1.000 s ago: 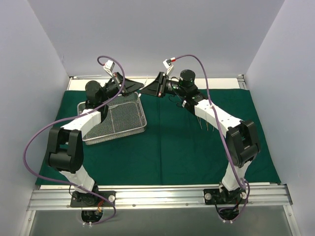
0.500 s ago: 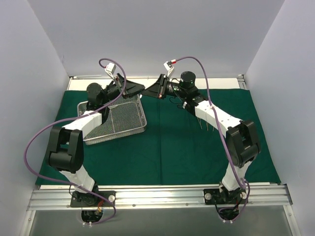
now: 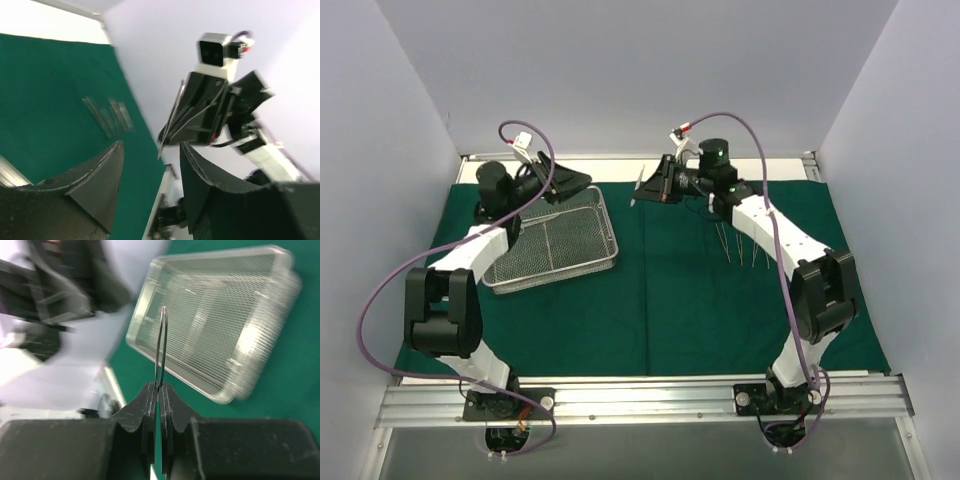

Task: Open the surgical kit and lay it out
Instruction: Place the medical item in the surgical kit.

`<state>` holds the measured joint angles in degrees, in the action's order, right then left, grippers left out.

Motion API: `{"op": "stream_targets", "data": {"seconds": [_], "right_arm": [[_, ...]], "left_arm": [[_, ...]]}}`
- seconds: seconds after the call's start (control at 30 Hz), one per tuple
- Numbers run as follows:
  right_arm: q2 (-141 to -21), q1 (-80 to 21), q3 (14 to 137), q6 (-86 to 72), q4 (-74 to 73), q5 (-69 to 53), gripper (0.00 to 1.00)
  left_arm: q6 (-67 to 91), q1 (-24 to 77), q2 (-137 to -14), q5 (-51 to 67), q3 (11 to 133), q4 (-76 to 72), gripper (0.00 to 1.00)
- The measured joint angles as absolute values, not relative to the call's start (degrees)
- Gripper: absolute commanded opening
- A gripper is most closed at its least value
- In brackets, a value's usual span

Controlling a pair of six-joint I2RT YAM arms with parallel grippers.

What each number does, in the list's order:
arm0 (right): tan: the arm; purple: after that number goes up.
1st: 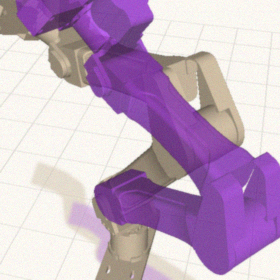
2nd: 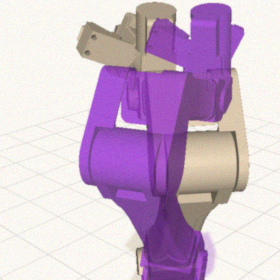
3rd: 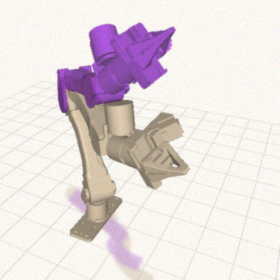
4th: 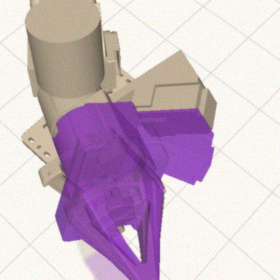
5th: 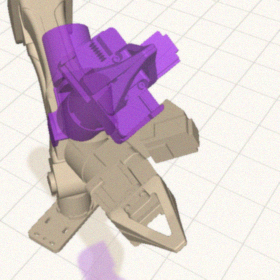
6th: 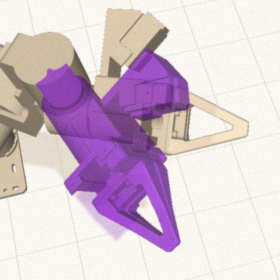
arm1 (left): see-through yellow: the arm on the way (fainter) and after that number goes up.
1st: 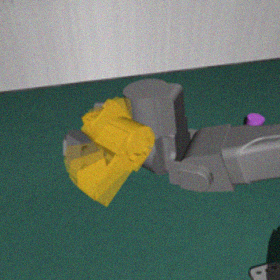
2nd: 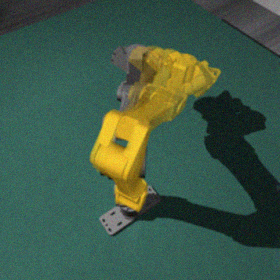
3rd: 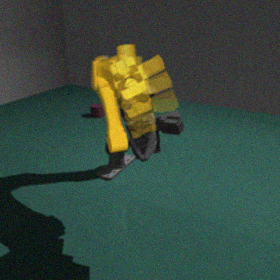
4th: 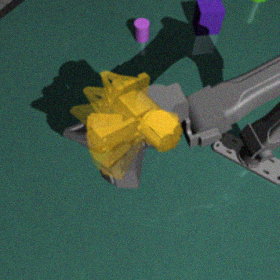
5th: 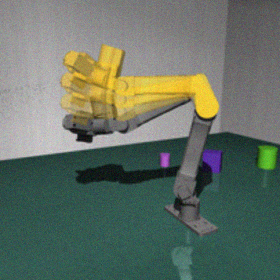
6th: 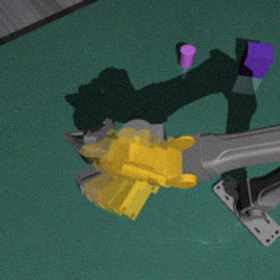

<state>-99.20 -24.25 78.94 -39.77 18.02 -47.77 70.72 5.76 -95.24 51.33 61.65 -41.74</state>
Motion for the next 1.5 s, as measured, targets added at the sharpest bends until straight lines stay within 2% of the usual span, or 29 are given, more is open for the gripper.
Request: {"op": "stream_targets", "data": {"seconds": [0.27,0.53,0.73,0.8,0.9,1.03,1.43,1.5], "right_arm": [[-99.3,-21.6,90.2,-18.2,-19.3,-34.8,0.00],[-100.8,-18.9,87.0,-9.8,-36.9,-20.8,0.00],[-102.3,-15.2,85.1,-6.8,-40.3,-15.3,0.00],[-103.5,-14.9,84.8,-6.2,-40.2,-14.0,0.00],[-105.8,-15.0,84.8,-5.8,-39.8,-12.8,0.00],[-108.8,-15.0,84.8,-5.8,-38.5,-11.3,0.00],[-115.8,-15.0,84.8,-5.8,-34.7,-8.0,0.00],[-116.2,-15.0,84.8,-5.8,-34.2,-7.7,0.00]], "left_arm": [[41.0,3.9,-90.1,46.7,70.8,-0.3,0.57],[26.6,4.0,-87.6,41.8,72.5,18.9,0.56],[24.8,4.0,-87.5,41.1,72.5,22.6,0.54],[24.9,4.0,-87.5,40.8,72.5,23.4,0.46],[24.9,4.0,-87.5,39.8,72.6,24.9,0.41],[24.7,4.0,-87.6,38.0,73.5,27.2,0.52],[22.2,3.6,-87.6,34.0,76.0,33.9,0.54],[22.0,3.5,-87.6,33.3,76.1,34.5,0.57]]}}
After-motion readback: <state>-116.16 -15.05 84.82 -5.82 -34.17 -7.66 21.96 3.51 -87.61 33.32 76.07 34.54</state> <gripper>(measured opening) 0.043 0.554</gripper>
